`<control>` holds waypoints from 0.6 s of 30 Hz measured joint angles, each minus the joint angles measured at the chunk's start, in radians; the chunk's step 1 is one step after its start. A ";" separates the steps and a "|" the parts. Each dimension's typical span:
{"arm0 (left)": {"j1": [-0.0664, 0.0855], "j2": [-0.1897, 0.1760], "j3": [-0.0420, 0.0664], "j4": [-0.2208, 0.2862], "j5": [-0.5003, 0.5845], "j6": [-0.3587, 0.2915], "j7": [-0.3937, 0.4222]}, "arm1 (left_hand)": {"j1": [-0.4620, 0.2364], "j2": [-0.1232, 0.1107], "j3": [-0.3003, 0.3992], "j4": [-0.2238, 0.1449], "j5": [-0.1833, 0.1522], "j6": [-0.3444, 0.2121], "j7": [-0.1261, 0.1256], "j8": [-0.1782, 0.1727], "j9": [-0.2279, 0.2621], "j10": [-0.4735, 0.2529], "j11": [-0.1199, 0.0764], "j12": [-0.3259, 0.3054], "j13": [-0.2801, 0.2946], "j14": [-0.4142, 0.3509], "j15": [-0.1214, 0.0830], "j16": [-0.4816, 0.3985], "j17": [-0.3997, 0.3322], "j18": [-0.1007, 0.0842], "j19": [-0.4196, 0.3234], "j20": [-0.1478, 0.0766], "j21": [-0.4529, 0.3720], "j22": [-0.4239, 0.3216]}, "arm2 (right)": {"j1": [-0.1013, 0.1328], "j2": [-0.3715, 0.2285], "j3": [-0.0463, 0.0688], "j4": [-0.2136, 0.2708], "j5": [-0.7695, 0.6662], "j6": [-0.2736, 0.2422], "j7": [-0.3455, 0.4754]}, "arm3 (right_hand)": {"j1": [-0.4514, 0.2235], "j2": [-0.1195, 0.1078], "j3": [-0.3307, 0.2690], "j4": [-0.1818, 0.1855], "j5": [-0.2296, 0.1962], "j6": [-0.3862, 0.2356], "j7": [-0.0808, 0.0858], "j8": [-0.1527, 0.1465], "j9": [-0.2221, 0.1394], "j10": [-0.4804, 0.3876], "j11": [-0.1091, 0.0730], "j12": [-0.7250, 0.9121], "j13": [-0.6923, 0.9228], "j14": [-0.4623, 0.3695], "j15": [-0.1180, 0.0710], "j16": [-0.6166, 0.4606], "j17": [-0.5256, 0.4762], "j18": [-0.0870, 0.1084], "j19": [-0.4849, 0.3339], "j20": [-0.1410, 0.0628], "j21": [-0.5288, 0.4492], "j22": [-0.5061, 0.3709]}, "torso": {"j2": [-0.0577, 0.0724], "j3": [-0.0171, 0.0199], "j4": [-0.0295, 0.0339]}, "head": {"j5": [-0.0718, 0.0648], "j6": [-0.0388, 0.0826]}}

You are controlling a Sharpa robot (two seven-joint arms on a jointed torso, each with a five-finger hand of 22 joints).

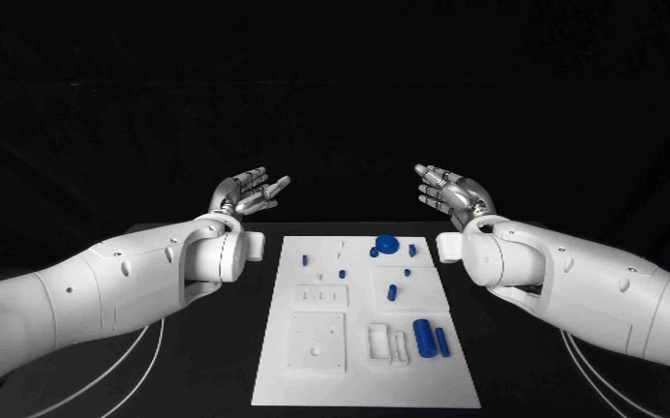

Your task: Assemble the parts on the task board

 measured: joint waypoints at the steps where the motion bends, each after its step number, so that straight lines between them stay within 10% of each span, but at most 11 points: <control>1: 0.010 0.006 -0.008 -0.018 0.002 0.014 -0.010 | 0.008 -0.001 0.000 0.000 0.000 0.007 0.000 0.000 0.000 0.003 0.003 0.000 0.001 0.001 0.001 0.000 0.001 0.000 0.002 0.002 0.000 0.000 | 0.004 0.003 0.005 -0.017 -0.009 0.026 -0.019 | 0.007 0.000 0.002 -0.002 0.003 0.003 0.002 0.000 0.000 0.003 -0.001 0.000 0.000 0.003 0.001 0.000 0.000 0.000 0.000 0.000 0.000 0.000 | 0.000 0.0000 0.0000 | 0.000 0.000; 6: 0.045 0.028 -0.035 -0.084 0.010 0.076 -0.057 | 0.049 -0.007 0.004 0.010 0.005 0.021 0.003 0.005 0.001 0.020 0.005 0.004 0.002 0.020 0.005 0.000 0.002 0.000 0.028 0.010 0.006 0.003 | 0.021 0.020 0.027 -0.097 -0.054 0.160 -0.116 | 0.078 0.004 -0.005 -0.026 0.011 0.033 0.005 0.000 0.002 0.037 0.009 0.004 0.003 0.039 0.008 0.004 0.003 0.016 0.022 0.007 0.004 0.002 | 0.000 0.0000 0.0000 | 0.000 0.000; 13: 0.053 0.033 -0.040 -0.100 0.017 0.119 -0.092 | 0.048 -0.007 0.004 0.010 0.004 0.023 0.006 0.005 0.001 0.022 0.008 0.004 0.002 0.020 0.005 0.000 0.002 0.000 0.028 0.010 0.006 0.003 | 0.030 0.030 0.040 -0.148 -0.099 0.289 -0.208 | 0.129 0.003 -0.014 -0.062 0.011 0.074 0.006 0.000 0.004 0.087 0.011 0.004 0.005 0.083 0.014 0.003 0.004 0.016 0.038 0.000 0.004 0.003 | 0.000 0.0000 0.0000 | 0.000 0.000; 18: 0.053 0.026 -0.040 -0.099 0.019 0.140 -0.098 | 0.047 0.022 0.011 -0.018 0.004 0.089 0.029 0.007 0.005 0.103 0.028 0.008 0.006 0.125 0.017 0.008 0.007 0.016 0.057 0.006 0.009 0.005 | 0.031 0.035 0.040 -0.176 -0.171 0.313 -0.215 | 0.188 -0.002 0.001 -0.112 0.011 0.267 0.022 0.017 0.013 0.312 0.011 0.017 0.014 0.291 0.024 0.018 0.014 -0.008 0.186 -0.039 0.029 0.014 | -0.001 -0.0010 -0.0001 | 0.005 -0.015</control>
